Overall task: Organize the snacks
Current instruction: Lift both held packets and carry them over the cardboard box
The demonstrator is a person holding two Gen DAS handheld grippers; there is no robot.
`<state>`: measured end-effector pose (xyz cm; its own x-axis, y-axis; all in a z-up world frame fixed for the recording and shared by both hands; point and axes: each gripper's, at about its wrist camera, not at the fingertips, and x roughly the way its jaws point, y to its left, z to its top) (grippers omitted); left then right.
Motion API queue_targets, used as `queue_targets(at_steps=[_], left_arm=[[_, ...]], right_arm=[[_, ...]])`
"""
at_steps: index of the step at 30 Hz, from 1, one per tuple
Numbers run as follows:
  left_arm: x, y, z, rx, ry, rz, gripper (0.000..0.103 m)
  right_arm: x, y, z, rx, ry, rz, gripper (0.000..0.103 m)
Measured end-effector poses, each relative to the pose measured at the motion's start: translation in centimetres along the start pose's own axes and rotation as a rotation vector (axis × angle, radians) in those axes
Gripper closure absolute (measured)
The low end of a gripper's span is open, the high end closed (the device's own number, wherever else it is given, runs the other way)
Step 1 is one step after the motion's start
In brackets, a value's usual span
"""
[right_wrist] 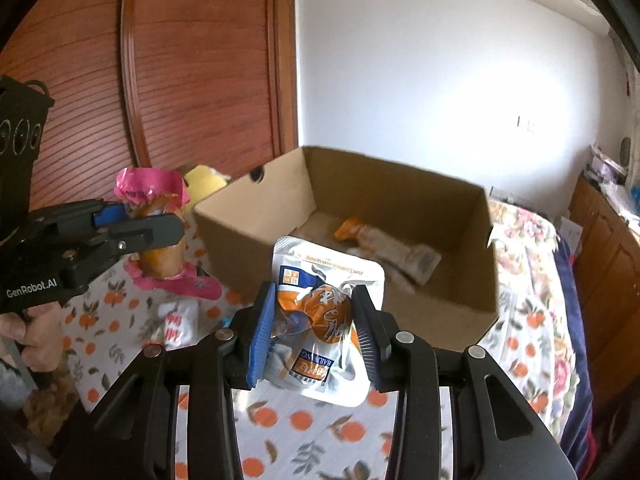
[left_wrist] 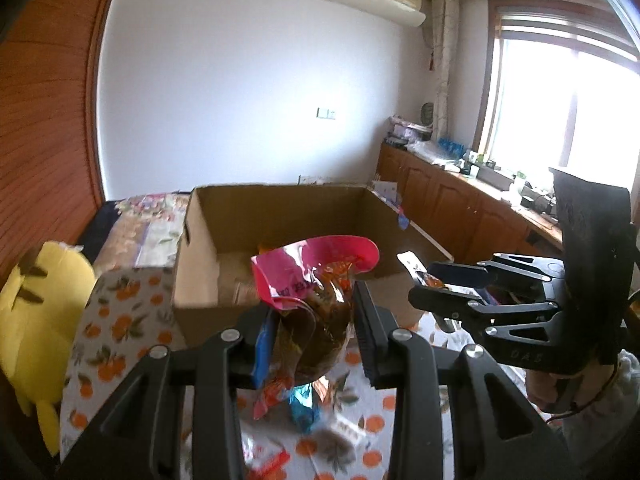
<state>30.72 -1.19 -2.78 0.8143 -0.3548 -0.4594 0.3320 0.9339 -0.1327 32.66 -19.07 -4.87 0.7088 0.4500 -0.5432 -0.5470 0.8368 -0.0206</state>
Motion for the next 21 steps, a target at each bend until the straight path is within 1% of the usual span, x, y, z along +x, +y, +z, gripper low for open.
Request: queue_targets(at_steps=[4,8,11,14,17,21], left_arm=[[1.5,0.1,1.9,0.021,-0.041,-0.017,0.069],[3.2,0.4,3.9,0.051,-0.057,-0.028,0.069],[4.4,0.6,5.2,0.066,-0.077,-0.023,0.069],[5.5,1.3,6.2,0.055,-0.094,-0.030,0.069],[6.6,2.1,6.6,0.044,-0.103,-0.030,0.069],[8.9,3.3,5.9,0.008,-0.082,-0.021,0.069]], right_arm=[[0.5,-1.3,1.7,0.000,-0.025,-0.008,0.065],[1.0,-2.3,3.5,-0.019,-0.053,-0.027,0.065],[1.5,-3.1,4.7,-0.021,-0.076,-0.041,0.065],[2.5,-4.3,5.3,-0.004,-0.089,-0.052,0.065],[3.8,-5.2,5.4,0.026,-0.092,-0.053,0.065],[5.7,-5.6,4.8,0.055,-0.086,-0.060,0.065]])
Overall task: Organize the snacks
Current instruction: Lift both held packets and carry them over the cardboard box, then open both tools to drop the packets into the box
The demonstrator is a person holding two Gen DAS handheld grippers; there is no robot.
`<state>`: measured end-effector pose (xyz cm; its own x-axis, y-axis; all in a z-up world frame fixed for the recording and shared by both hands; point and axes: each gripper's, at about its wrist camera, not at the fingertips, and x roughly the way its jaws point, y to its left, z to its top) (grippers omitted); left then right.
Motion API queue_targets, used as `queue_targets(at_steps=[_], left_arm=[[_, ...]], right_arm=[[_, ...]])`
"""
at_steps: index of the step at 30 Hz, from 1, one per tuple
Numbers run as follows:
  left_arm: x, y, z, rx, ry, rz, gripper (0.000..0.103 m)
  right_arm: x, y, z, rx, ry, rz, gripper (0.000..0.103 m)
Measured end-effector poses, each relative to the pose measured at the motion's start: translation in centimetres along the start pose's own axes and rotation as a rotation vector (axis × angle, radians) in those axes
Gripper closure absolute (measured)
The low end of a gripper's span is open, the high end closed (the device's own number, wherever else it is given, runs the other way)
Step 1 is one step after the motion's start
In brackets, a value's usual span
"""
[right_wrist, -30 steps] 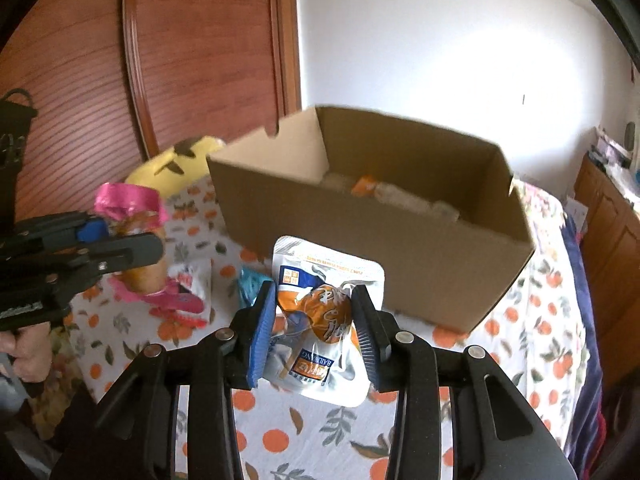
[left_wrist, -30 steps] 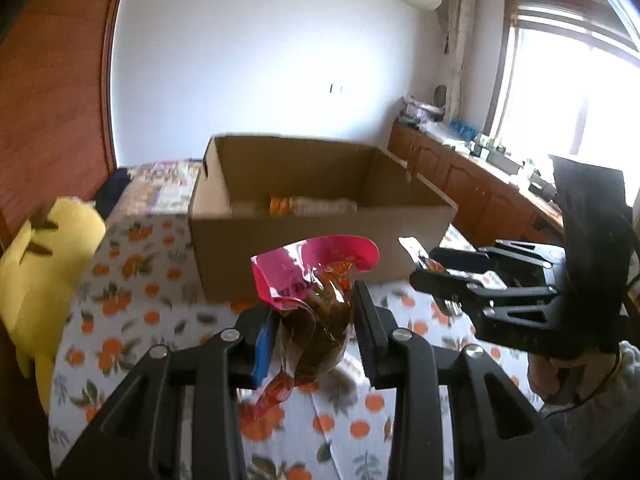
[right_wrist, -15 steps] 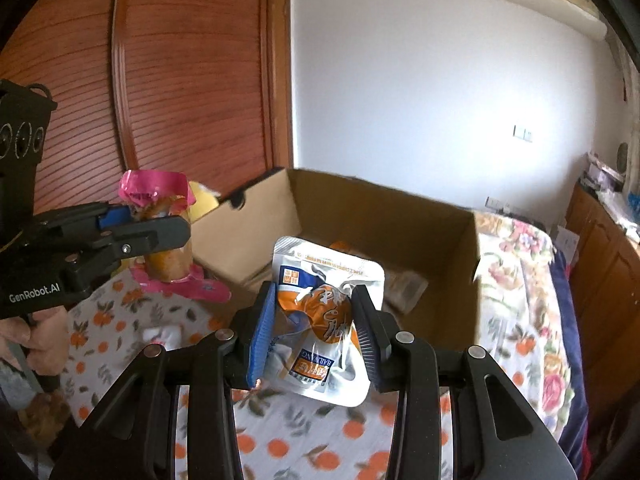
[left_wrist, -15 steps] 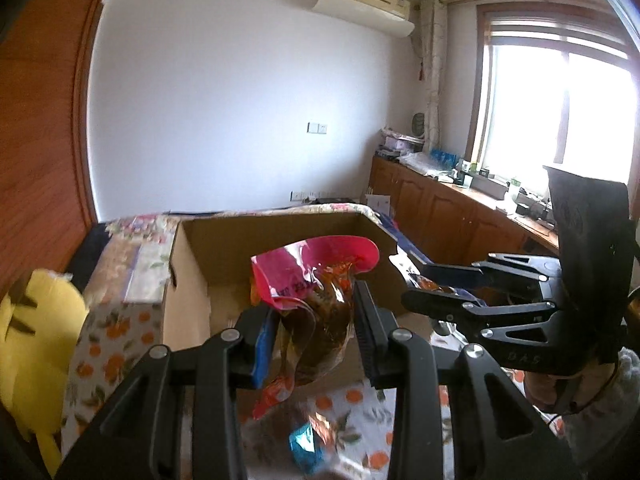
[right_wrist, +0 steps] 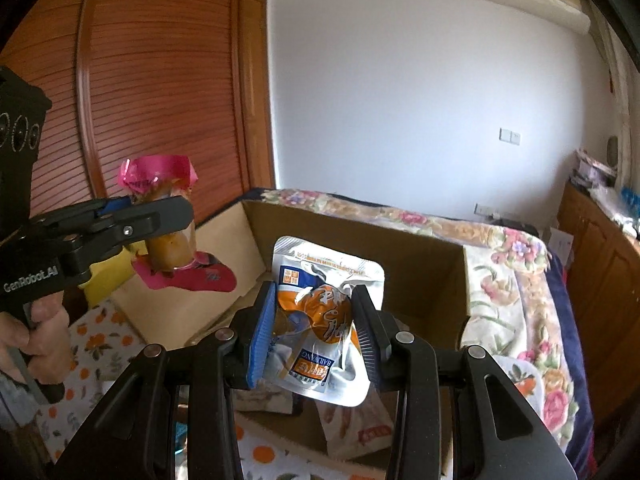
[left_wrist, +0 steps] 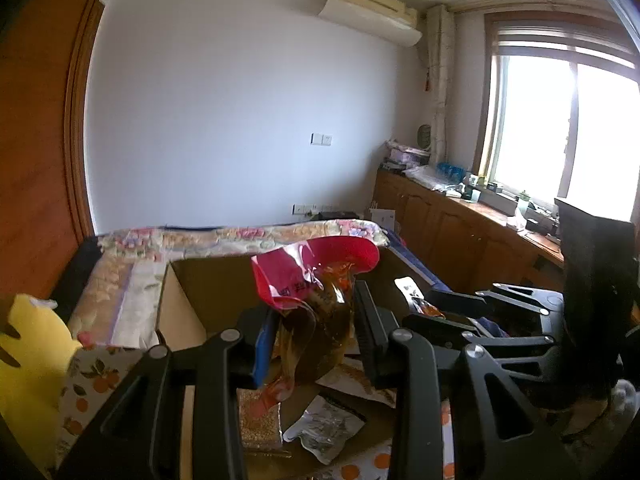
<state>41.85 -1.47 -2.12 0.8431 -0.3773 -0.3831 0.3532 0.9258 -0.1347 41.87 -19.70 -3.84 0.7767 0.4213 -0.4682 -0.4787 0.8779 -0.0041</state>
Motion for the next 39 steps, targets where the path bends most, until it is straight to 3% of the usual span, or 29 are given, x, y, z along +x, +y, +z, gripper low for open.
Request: queue_targets(at_steps=[11,18,27,31,39], left_arm=[[3.3,0.7,-2.9,-0.035,0.067,0.007,0.069],[4.5,0.5,-4.3,-0.042,0.116,-0.005,0.067],[4.4,0.0,-4.6,-0.018,0.112,-0.007,0.064],[4.3,0.1,-4.6,-0.014,0.111,-0.004,0.063],[4.0,0.3,-4.7,-0.005,0.106,0.003,0.059]], right_arm=[[4.1,-0.4,-2.4,0.017,0.065,-0.002,0.064],[3.9,-0.5,-2.8,0.012,0.061,0.003,0.064],[3.7,-0.5,-2.8,0.005,0.036,0.004,0.062],[3.7,-0.3,-2.9,-0.004,0.028,-0.006,0.051],[3.9,-0.4,-3.0,0.002,0.025,0.003,0.051]])
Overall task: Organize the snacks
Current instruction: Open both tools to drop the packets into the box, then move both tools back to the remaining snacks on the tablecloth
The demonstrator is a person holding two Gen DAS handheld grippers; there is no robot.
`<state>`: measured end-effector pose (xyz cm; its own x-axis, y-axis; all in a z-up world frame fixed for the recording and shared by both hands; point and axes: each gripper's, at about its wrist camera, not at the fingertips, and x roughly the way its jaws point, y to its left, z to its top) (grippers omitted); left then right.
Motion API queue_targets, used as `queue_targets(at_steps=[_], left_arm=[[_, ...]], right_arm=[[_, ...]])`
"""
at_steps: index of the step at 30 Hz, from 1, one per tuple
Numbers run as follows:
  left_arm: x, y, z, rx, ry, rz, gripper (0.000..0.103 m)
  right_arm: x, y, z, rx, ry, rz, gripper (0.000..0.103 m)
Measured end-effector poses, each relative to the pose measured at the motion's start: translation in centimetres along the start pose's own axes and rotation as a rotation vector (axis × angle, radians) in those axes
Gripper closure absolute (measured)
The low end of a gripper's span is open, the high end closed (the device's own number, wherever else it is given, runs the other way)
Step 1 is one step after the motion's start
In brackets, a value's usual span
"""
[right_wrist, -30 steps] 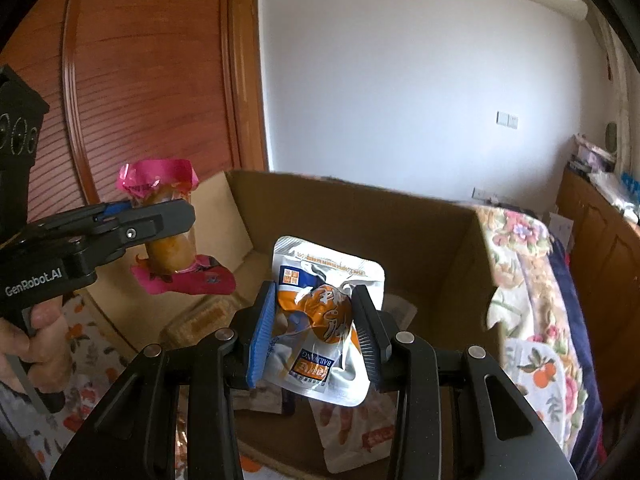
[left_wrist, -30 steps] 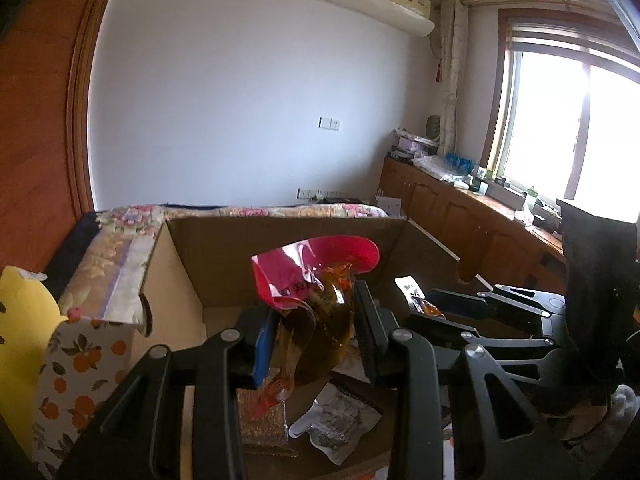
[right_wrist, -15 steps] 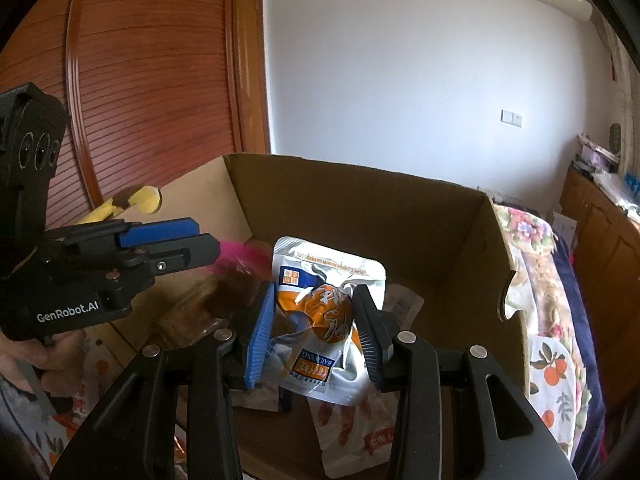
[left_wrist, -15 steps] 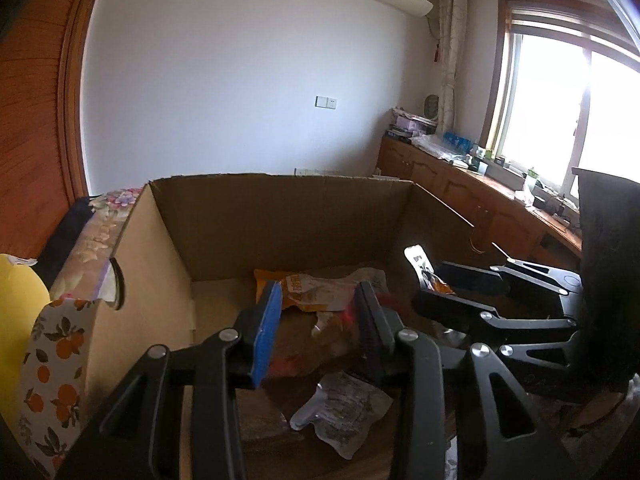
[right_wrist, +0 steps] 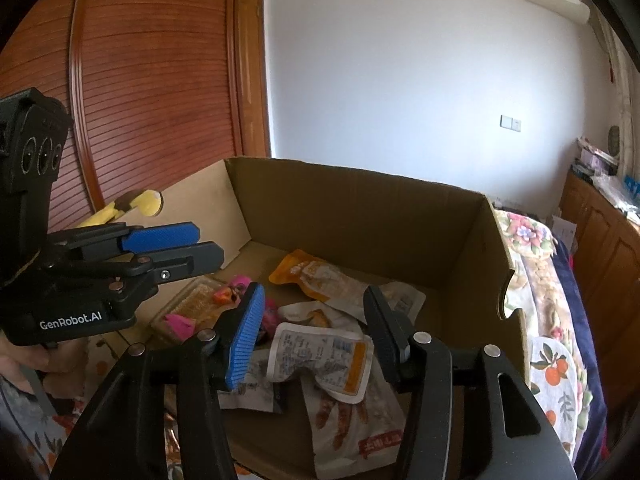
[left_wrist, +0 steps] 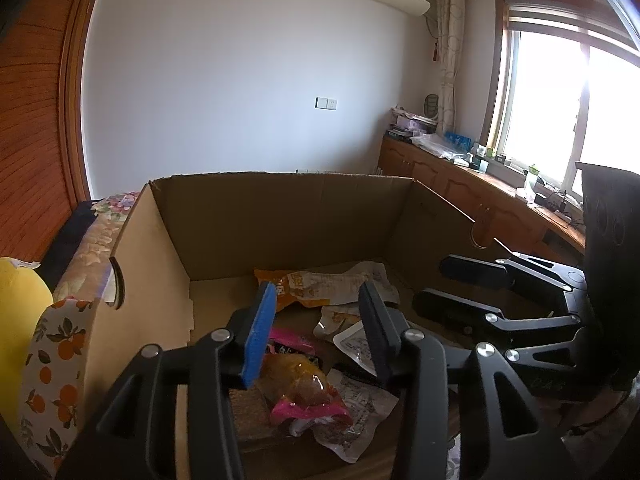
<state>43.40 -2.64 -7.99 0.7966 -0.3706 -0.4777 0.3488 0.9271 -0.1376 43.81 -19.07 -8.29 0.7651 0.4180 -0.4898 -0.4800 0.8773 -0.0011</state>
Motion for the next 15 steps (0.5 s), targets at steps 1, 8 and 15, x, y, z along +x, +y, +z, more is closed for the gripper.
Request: queue_targets(at_steps=[1,8,15], left_arm=[[0.0,0.0,0.0,0.000,0.000,0.001,0.059],[-0.7,-0.5,0.2,0.003,0.008,0.002,0.057],[-4.7,-1.6,0.3,0.047,-0.005,0.002,0.049]], right_arm=[[0.0,0.0,0.0,-0.001,-0.002,-0.001,0.051],[-0.5,0.4,0.4,-0.006,0.000,-0.018,0.050],[-4.1,1.3,1.8,-0.004,-0.007,-0.022,0.050]])
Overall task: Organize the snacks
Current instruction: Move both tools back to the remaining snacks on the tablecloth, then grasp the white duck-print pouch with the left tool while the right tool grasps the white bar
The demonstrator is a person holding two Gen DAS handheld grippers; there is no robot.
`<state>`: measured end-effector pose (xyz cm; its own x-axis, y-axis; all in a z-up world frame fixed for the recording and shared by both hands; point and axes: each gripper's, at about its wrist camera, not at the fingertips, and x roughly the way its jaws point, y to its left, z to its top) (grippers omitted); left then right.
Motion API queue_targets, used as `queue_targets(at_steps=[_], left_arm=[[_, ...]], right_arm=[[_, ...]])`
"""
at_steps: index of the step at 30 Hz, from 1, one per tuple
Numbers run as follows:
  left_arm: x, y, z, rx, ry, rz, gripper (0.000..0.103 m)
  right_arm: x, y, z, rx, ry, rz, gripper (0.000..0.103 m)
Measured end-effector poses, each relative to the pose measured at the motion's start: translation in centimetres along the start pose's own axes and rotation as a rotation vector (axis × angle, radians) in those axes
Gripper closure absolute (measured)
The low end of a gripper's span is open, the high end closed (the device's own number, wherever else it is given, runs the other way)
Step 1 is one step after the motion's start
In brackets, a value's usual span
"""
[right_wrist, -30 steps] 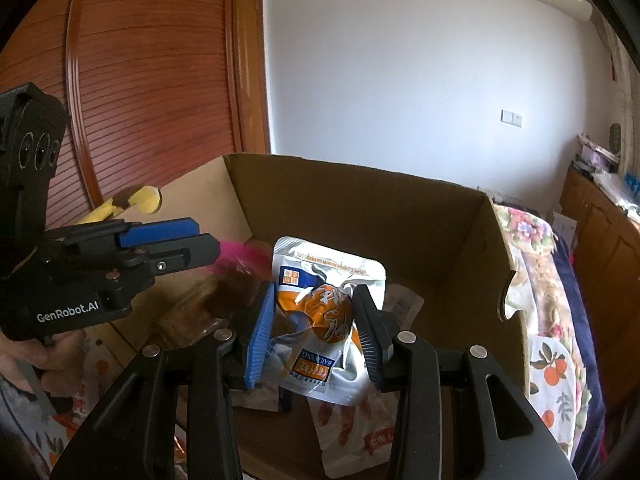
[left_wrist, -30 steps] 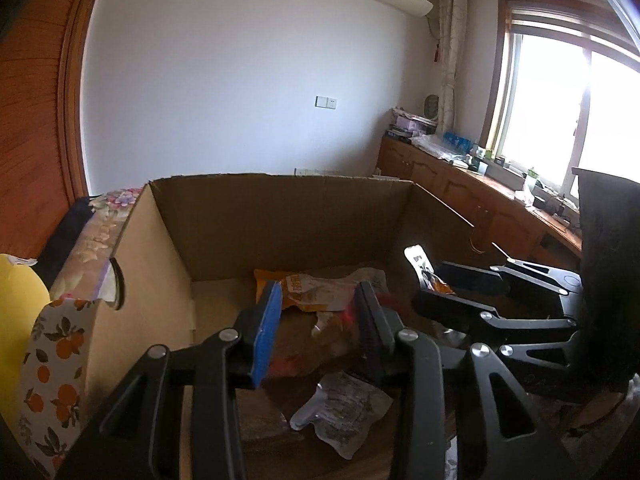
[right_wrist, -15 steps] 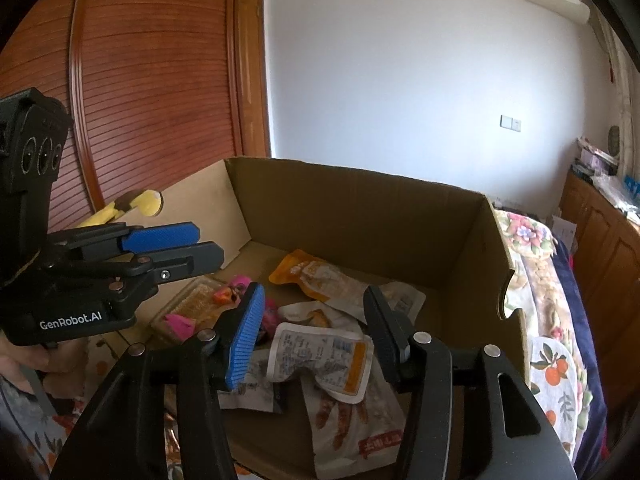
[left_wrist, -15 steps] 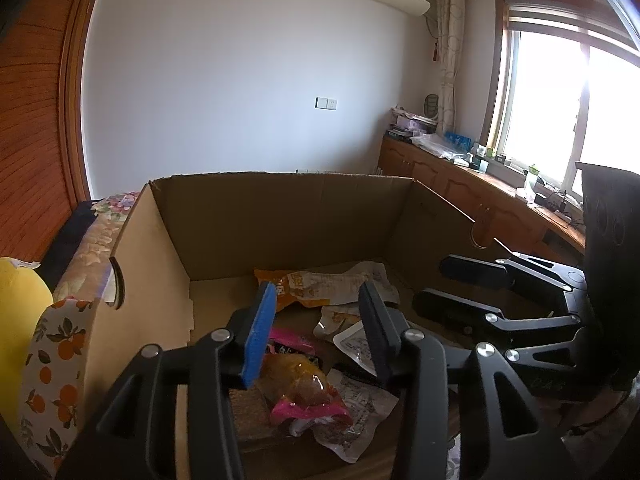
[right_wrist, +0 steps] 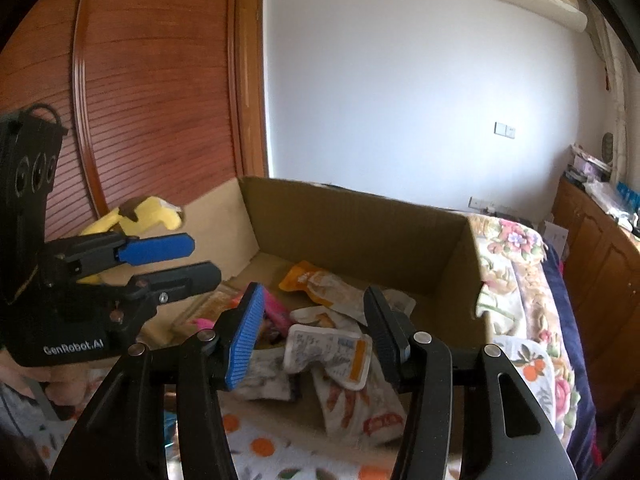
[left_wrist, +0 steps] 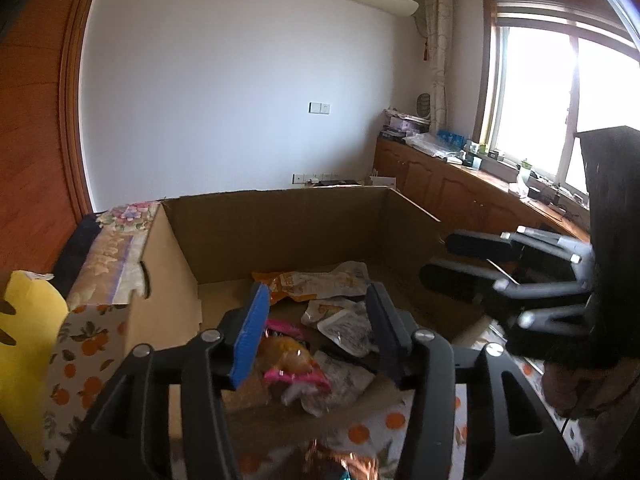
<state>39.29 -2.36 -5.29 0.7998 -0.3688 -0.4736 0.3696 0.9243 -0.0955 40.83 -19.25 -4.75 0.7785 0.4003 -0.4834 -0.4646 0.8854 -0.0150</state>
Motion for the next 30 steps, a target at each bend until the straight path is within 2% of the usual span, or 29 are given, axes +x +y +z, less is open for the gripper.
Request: queue_targets(at_steps=[7,13,23,30], left_arm=[[-4.8,0.1,-1.8,0.028,0.035,0.028,0.045],[-8.0,1.7,-5.1,-0.018,0.074,0.064,0.042],[-8.9,3.6,-11.5,-0.081,0.192,0.150,0.039],[-8.8,5.1,-14.5,-0.181,0.238,0.164,0.039]], right_arm=[[-5.4,3.0,0.6,-0.009,0.013,0.014,0.047],[-7.4,6.3,-2.7,-0.007,0.095,0.021,0.046],[-4.9,9.8,-9.3,0.048,0.246,0.078,0.047],[-1.6,11.0,-12.0,0.040,0.335,0.088,0.052]])
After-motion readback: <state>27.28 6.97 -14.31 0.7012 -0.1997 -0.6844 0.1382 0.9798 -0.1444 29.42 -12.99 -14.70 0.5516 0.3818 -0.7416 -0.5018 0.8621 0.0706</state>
